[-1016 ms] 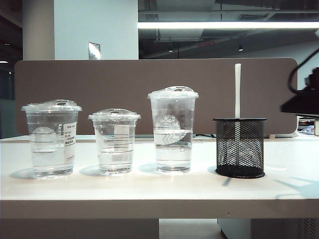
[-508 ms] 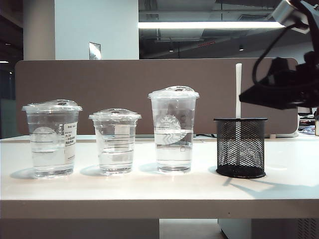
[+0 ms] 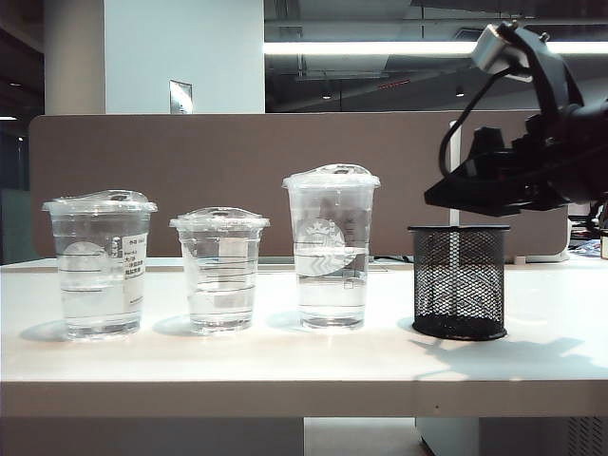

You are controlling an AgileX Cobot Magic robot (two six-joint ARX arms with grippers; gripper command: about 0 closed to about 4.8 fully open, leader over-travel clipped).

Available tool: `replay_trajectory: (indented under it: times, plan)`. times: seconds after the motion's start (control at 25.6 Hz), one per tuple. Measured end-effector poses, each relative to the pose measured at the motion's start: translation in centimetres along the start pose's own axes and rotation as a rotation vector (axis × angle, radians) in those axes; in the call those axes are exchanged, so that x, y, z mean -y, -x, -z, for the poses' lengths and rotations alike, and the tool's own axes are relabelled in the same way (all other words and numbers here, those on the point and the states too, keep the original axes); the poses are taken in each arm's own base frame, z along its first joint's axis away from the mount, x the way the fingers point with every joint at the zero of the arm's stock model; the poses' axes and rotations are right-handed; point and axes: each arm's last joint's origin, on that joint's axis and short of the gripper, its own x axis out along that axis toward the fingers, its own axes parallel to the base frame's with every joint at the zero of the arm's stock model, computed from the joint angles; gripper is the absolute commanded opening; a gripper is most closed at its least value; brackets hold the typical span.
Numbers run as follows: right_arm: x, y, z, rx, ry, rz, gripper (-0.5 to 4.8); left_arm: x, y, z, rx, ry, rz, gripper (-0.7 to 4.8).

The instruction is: Pick up the straw and insert it into the medium coffee cup.

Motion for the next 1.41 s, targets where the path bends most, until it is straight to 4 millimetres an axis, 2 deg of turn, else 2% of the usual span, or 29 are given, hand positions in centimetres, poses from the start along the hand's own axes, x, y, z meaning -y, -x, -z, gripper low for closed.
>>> replay_trajectory:
  times: [0.2, 0.31, 0.39, 0.78, 0.9, 1.02, 1.13, 1.33, 1.37, 1.41]
  plan:
    - [0.0, -0.1, -0.1, 0.01, 0.008, 0.001, 0.86, 0.0, 0.0, 0.0, 0.0, 0.0, 0.0, -0.04]
    - [0.0, -0.1, -0.1, 0.011, 0.009, 0.001, 0.47, 0.0, 0.0, 0.0, 0.0, 0.0, 0.0, -0.04]
    - [0.1, -0.1, -0.2, 0.012, 0.009, 0.002, 0.39, 0.0, 0.0, 0.0, 0.0, 0.0, 0.0, -0.04]
    - [0.3, -0.4, -0.8, 0.006, 0.01, 0.026, 0.39, 0.0, 0.0, 0.0, 0.0, 0.0, 0.0, -0.04]
    - [0.4, -0.1, -1.8, 0.018, 0.036, 0.03, 0.4, 0.0, 0.0, 0.0, 0.0, 0.0, 0.0, -0.04]
    - [0.7, 0.3, -3.9, 0.023, 0.063, 0.052, 0.4, 0.0, 0.0, 0.0, 0.0, 0.0, 0.0, -0.04]
    - [1.0, 1.1, -7.0, 0.039, 0.107, 0.061, 0.4, 0.0, 0.0, 0.0, 0.0, -0.005, 0.0, -0.04]
    - [1.7, 3.2, -15.2, 0.087, 0.187, 0.074, 0.4, 0.0, 0.0, 0.0, 0.0, -0.008, 0.0, -0.04]
    - [2.1, 3.4, -17.9, 0.12, 0.203, 0.071, 0.4, 0.0, 0.0, 0.0, 0.0, -0.008, -0.003, -0.04]
    - [2.2, 3.2, -19.1, 0.135, 0.21, 0.062, 0.4, 0.0, 0.0, 0.0, -0.001, -0.008, -0.009, -0.04]
